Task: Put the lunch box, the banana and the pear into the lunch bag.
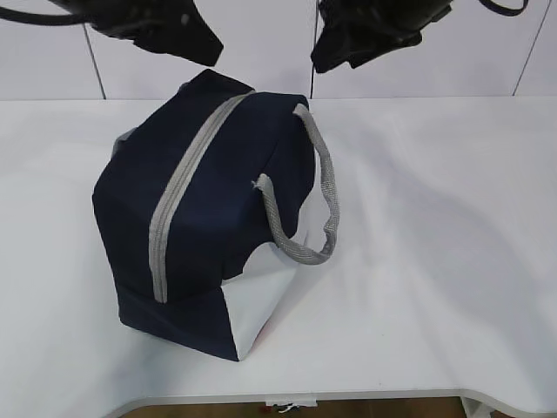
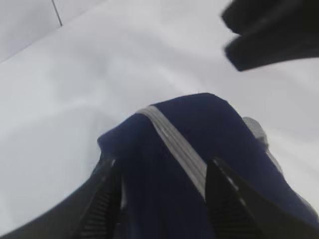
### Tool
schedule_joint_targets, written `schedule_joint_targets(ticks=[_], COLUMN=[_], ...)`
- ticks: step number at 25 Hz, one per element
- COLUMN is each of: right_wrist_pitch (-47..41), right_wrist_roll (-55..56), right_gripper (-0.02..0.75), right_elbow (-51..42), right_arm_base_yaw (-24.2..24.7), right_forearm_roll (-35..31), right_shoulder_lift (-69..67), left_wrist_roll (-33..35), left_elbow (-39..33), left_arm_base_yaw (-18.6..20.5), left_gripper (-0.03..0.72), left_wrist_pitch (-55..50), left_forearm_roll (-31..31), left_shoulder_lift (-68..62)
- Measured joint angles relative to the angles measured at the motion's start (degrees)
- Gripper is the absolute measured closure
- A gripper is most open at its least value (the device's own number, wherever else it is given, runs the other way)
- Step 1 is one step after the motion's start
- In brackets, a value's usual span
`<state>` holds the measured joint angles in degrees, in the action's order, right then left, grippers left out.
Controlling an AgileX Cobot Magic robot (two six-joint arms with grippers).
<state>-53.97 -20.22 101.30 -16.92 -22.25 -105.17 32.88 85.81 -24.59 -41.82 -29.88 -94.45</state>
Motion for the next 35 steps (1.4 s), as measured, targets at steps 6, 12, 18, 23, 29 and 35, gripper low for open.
schedule_joint_targets(ticks=[6,12,18,23,29,35], right_wrist_pitch=[-14.08,-17.28,-17.39,-17.61,-17.86,-18.32], right_wrist_roll=[-0.11,3.39,8.18,9.8,11.08,11.34], right_gripper=[0.313,0.313,0.321,0.321,0.321,0.321], right_elbow=[0.0,0.14,-1.7,-11.2,-23.63,-32.84], right_arm_base_yaw=[0.0,0.0,0.0,0.0,0.0,0.0], right_forearm_roll=[3.89,7.05,8.62,8.96,6.42,6.2], right_shoulder_lift=[3.75,6.59,13.69,26.02,42.92,57.98], left_wrist_roll=[-9.54,-19.16,-25.11,-25.77,-25.79,-25.79], left_elbow=[7.7,12.12,7.47,-4.13,-11.09,-14.8], left_arm_base_yaw=[3.19,3.33,3.33,3.33,3.33,3.33], left_gripper=[0.281,0.295,0.298,0.312,0.318,0.362], left_wrist_pitch=[-18.86,-28.96,-29.27,-29.6,-30.18,-30.3], left_forearm_roll=[6.98,14.08,15.25,17.85,21.82,22.09], left_shoulder_lift=[0.6,1.42,7.52,17.88,31.3,43.1])
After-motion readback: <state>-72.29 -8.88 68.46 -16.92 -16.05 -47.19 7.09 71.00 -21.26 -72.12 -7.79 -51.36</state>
